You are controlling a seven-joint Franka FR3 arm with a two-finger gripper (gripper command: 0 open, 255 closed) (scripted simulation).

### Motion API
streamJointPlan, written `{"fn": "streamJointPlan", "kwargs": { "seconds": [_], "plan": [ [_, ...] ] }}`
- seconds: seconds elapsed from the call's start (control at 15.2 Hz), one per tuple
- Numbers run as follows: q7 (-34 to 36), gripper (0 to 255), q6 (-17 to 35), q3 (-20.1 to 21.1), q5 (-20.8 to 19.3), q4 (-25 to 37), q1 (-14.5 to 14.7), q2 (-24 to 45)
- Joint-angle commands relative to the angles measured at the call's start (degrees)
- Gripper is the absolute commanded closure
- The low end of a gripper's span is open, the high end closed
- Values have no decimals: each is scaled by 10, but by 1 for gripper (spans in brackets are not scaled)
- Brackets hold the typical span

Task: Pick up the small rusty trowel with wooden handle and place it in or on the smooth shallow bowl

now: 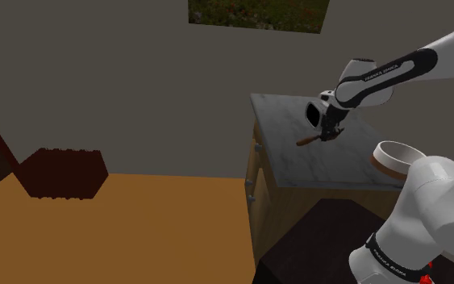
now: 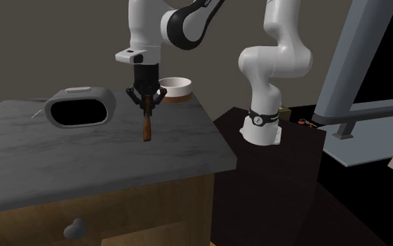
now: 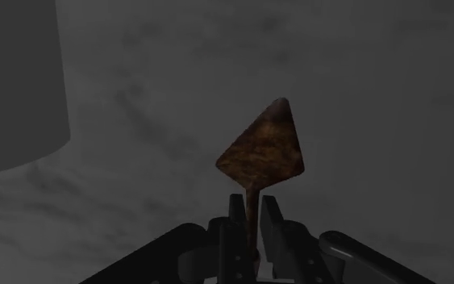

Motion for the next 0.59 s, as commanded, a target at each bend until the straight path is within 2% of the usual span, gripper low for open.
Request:
{"fn": "streamJointPlan", "kwargs": {
  "seconds": [0.0,0.53],
  "plan": [
    [5,255,-20,10,-6,10,-7,-12],
    [24,255,-96,55,-26,41,-32,-60]
  ]
}}
